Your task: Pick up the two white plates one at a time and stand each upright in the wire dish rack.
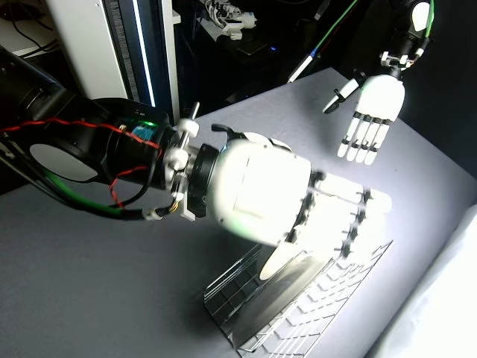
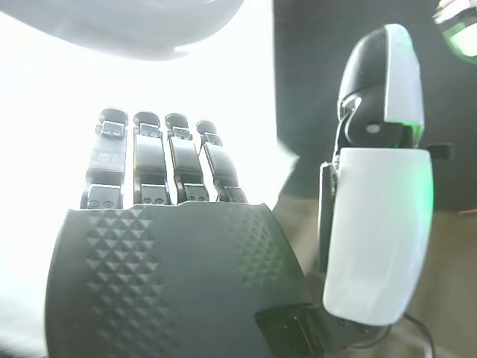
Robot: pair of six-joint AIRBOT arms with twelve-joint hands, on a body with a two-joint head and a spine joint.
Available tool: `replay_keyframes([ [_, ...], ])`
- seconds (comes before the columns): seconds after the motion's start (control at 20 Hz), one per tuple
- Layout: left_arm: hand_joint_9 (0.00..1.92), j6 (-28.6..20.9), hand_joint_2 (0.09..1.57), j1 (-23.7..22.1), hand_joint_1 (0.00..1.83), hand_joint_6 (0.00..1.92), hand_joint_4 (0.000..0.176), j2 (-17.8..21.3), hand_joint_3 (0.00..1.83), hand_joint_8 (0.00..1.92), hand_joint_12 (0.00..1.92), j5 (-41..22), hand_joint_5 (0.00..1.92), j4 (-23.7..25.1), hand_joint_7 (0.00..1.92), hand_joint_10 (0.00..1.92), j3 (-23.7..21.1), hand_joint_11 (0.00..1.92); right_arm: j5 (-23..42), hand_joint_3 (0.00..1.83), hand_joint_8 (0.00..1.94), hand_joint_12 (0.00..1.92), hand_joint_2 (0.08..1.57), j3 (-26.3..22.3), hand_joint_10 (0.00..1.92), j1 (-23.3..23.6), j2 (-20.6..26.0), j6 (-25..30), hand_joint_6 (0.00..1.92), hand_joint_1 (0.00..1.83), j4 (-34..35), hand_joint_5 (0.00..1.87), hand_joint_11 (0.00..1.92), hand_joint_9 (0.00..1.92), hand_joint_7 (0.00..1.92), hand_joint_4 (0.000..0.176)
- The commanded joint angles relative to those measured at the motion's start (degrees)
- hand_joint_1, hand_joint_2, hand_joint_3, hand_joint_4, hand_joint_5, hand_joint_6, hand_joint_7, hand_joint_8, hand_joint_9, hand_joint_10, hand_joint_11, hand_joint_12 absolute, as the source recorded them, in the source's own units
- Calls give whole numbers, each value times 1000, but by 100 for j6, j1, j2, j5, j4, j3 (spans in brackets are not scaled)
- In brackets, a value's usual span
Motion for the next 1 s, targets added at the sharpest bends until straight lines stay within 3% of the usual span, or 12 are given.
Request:
replay_keyframes([
  [0.0,0,-53,1095,-60,0,1,0,130,0,0,0,-358,4,-509,0,0,-41,0,922,0,0,0,829,-9,0,92,44,26,0,747,-202,0,0,0,0,0],
  [0.35,93,-194,1124,-424,0,10,0,415,5,11,18,-650,111,-522,119,8,-318,30,1538,12,0,4,1033,-160,0,74,107,-135,0,286,-2099,0,9,0,0,0],
  [0.4,460,-138,1182,-662,69,52,0,537,4,44,187,-681,438,-108,515,59,-420,311,1903,0,31,639,1061,-167,0,76,148,-487,15,167,-3229,117,1,291,204,0],
  [0.45,460,-139,1182,-682,69,52,0,531,4,44,187,-681,438,-109,515,59,-379,311,1960,0,31,639,1061,-169,0,76,148,-524,15,167,-3318,117,1,291,204,0],
  [0.5,573,-144,1234,-701,230,966,0,525,5,1153,1439,-681,547,-109,619,1303,-332,477,1977,0,1559,1665,1074,-174,1537,76,157,-575,1534,125,-3464,157,221,313,220,0],
  [0.55,607,-213,1244,-719,240,1378,0,499,3,1596,1825,-681,596,-109,649,1791,-256,581,2012,0,1865,1870,1043,-178,1844,76,194,-625,1844,265,-3680,316,451,387,320,0],
  [0.65,698,-291,1251,-753,164,1693,0,448,1,1715,1917,-681,691,-109,736,1883,-147,701,2092,4,1938,1919,1068,-189,1918,75,291,-698,1918,241,-4044,571,662,510,506,0],
  [0.7,1034,-320,1310,-777,194,1878,0,445,5,1809,1914,-709,988,-110,1051,1883,-109,996,2123,6,1941,1921,1122,-193,1921,75,334,-774,1921,191,-4149,884,1142,975,952,0],
  [0.75,1420,-322,1336,-785,500,1919,0,451,0,1917,1921,-741,1258,-110,1393,1919,-80,1418,2177,22,1941,1921,1271,-194,1921,75,376,-804,1921,126,-4238,1308,1591,1438,1374,0],
  [0.8,1534,-322,1326,-785,842,1921,0,448,0,1920,1921,-768,1344,-110,1482,1921,-34,1531,2213,24,1941,1921,1464,-194,1921,74,465,-855,1921,350,-4425,1439,1732,1598,1537,42],
  [0.9,1533,-332,1353,-777,998,1921,0,451,0,1921,1921,-774,1252,-109,1461,1921,-17,1571,2231,28,1941,1921,1562,-198,1921,71,526,-853,1921,647,-4507,1559,1850,1753,1695,164],
  [0.95,1437,-342,1308,-777,1056,1921,0,450,0,1921,1921,-779,1125,-109,1369,1921,-15,1510,2206,81,1941,1921,1569,-196,1921,72,571,-853,1921,691,-4507,1602,1894,1793,1724,174],
])
